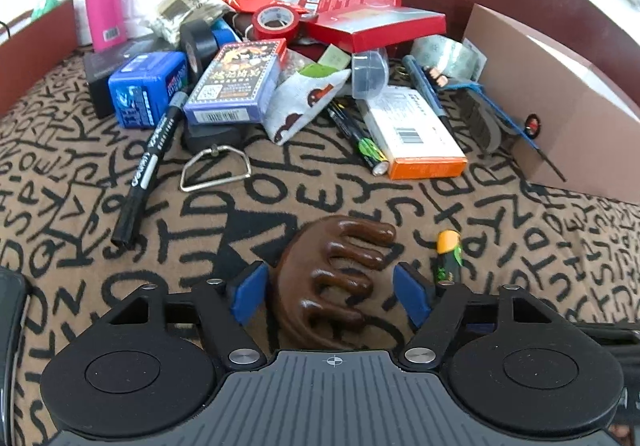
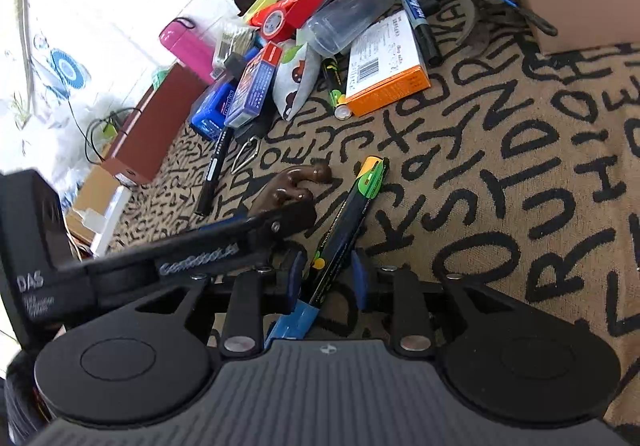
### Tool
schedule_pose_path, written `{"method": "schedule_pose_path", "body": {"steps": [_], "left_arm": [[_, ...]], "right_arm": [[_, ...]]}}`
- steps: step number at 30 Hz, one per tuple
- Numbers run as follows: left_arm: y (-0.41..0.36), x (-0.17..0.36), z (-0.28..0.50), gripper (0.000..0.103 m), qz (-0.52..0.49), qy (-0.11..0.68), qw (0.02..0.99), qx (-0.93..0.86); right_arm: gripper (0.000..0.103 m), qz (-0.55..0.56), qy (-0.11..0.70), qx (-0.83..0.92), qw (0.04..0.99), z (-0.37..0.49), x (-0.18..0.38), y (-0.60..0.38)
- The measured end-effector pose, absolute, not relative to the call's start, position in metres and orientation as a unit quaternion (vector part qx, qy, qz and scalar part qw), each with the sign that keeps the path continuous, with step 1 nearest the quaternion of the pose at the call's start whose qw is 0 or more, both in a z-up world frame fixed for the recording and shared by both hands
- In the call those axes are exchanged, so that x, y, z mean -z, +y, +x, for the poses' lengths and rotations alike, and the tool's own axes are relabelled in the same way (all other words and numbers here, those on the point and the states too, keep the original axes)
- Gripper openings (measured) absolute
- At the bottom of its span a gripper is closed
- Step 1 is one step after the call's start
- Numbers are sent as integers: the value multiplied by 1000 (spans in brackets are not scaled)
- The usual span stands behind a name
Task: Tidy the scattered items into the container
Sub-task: 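Lift the claw clip with the left gripper while the right lifts the marker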
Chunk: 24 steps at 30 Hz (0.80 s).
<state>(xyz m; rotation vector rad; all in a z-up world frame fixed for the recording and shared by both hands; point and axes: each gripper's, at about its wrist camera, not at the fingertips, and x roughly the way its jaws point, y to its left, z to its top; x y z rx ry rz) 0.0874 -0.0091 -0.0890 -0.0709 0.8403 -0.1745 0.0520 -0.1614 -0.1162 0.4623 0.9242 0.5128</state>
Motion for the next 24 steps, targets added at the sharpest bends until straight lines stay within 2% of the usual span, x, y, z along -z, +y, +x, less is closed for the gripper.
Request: {"method": "schedule_pose_path", "body": {"steps": [1,2,3,5,7,8,9,12,15,22,24], "left_arm": [[-10,89,89,85,-34,409,908,86],[-12,89,90,86,-29,410,908,85],[-15,89,91,85,-22,410,908,83],[-20,90,92,85,-7,410,908,81],[-21,91,92,85,0,409,909,81],[-20,91,91,85,-1,409,909,82],[-21,91,91,85,-3,409,909,83],[-23,90,91,85,-3,410,909,80],[-23,91,90,85,1,408,909,80],[-25,92,89,82,21,405,911,79],[-26,92,87,69,31,401,912,78]], "right_arm": [[31,213,436,-243,840,52,116,-159],[40,206,434,-246,842,51,115,-156],[53,194,430,-251,845,49,113,-150],[66,156,420,-256,857,44,109,-134],[66,99,408,-249,873,37,106,-116],[61,77,403,-245,878,35,106,-112],[50,62,400,-239,883,33,105,-110],[28,54,405,-229,884,35,105,-120],[19,40,408,-218,886,34,102,-134],[18,35,408,-174,895,17,101,-180],[18,35,409,-158,898,13,101,-193]]}}
